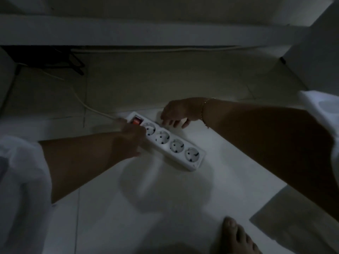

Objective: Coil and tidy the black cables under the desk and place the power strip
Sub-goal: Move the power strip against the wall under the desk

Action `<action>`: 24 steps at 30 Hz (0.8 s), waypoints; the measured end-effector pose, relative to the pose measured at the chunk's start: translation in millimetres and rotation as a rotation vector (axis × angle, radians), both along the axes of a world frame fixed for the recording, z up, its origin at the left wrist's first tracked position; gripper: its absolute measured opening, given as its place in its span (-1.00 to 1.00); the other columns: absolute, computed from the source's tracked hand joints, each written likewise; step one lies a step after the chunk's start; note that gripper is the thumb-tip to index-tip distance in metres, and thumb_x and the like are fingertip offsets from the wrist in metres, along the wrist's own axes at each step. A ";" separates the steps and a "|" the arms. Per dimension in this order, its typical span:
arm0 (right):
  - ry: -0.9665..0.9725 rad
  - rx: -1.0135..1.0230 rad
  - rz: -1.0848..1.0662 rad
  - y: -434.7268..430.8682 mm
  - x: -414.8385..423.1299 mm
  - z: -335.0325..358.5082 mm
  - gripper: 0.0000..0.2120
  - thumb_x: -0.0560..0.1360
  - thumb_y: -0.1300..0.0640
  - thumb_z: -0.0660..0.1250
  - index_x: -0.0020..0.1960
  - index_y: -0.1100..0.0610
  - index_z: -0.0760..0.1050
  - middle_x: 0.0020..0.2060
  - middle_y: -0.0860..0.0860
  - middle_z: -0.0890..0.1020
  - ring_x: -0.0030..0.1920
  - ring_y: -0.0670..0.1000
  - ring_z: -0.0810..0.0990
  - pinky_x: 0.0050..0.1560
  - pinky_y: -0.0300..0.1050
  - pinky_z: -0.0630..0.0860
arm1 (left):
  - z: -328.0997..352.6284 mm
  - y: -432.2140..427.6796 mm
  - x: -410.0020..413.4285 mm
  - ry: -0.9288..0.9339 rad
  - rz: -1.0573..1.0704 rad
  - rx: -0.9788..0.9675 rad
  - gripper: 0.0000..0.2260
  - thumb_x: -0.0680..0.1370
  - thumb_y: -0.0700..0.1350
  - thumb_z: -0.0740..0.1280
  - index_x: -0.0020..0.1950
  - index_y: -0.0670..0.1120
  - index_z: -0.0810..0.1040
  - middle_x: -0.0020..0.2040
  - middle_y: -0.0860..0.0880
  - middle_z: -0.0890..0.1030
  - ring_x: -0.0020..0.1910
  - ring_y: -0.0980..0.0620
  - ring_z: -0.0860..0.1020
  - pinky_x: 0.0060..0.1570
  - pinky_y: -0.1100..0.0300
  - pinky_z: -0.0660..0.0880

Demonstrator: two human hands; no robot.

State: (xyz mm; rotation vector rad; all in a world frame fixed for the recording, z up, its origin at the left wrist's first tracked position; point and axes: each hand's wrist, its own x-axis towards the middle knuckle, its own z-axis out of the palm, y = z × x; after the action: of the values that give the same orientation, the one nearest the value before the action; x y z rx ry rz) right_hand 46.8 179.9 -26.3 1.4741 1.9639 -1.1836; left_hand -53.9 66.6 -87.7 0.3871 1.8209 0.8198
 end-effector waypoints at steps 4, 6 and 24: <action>-0.169 -0.076 0.097 -3.1 12.7 -2.7 -0.70 0.49 0.03 0.35 0.12 0.20 0.52 -0.13 0.06 0.58 -0.21 0.02 0.55 -0.21 -0.16 0.52 | 5.2 -8.6 10.7 -0.008 -0.049 -0.014 -0.69 0.59 -0.10 0.24 0.16 0.32 0.31 0.19 -0.14 0.50 0.09 -0.16 0.54 -0.19 -0.08 0.58; -0.177 -0.108 0.101 -7.4 14.9 -3.5 -0.67 0.51 0.03 0.32 0.14 0.25 0.50 -0.10 0.12 0.60 -0.21 0.06 0.57 -0.21 -0.12 0.55 | 3.8 -7.6 14.6 -0.096 0.067 -0.041 -0.60 0.58 -0.09 0.27 0.34 0.07 0.18 0.18 -0.11 0.50 -0.06 -0.09 0.57 -0.45 0.06 0.52; 0.085 0.021 0.022 -42.5 -64.0 -6.3 -0.72 0.53 0.33 0.24 -0.36 0.23 0.39 -0.64 0.06 0.52 -0.67 -0.08 0.50 -0.60 -0.29 0.47 | 23.1 -16.4 -39.7 0.208 0.016 0.188 -0.64 0.49 -0.30 0.32 0.17 -0.06 0.25 0.08 -0.18 0.45 -0.02 -0.15 0.51 0.01 -0.18 0.55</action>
State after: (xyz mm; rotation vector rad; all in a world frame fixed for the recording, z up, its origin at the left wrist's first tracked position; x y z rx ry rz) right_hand -17.2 137.4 -32.7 1.4311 2.0492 -1.2389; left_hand -93.5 50.2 -64.5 0.5979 1.9452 0.9969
